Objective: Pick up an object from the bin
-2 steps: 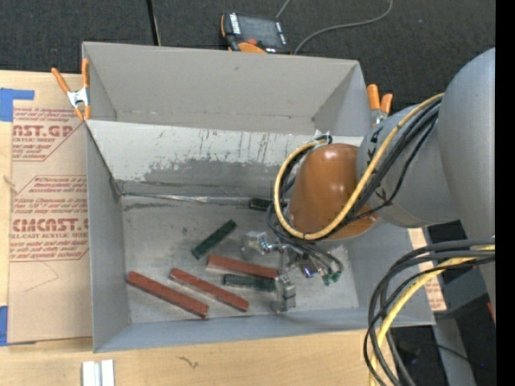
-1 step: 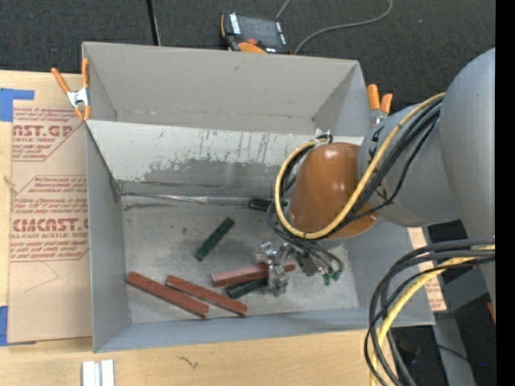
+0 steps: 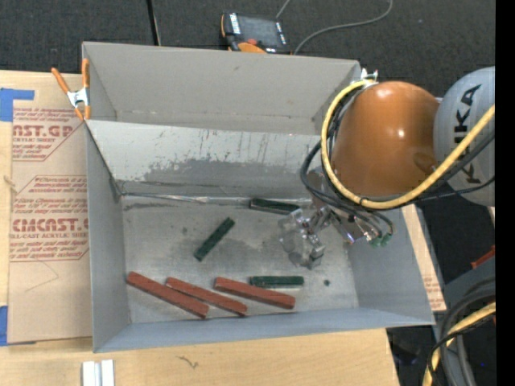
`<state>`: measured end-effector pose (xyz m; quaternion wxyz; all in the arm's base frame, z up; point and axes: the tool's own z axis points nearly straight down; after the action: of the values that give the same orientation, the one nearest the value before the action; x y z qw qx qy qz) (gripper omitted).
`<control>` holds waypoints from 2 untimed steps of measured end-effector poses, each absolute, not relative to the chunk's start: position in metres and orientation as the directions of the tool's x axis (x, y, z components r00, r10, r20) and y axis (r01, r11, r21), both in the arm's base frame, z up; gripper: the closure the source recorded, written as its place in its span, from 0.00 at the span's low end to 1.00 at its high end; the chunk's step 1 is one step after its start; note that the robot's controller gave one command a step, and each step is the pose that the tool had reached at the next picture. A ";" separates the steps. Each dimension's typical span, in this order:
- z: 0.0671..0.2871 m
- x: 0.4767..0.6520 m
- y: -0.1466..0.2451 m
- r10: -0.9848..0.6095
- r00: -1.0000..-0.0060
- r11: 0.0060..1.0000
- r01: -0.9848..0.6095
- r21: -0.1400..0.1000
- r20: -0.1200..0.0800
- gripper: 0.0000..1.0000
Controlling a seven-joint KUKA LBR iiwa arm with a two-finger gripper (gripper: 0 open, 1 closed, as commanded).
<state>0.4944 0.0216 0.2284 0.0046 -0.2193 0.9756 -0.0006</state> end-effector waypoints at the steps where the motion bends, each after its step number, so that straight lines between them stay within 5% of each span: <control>1: 0.142 0.483 0.053 -0.036 -0.999 0.999 -0.036 0.001 0.005 1.00; 2: 0.143 0.485 0.052 -0.037 -0.999 0.999 -0.037 0.000 0.001 0.00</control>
Offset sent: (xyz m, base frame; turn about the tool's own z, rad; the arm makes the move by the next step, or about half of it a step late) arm -0.0096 0.0296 -0.0845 0.4068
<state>0.4846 0.0519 0.1433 -0.0005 -0.0183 0.9998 0.0001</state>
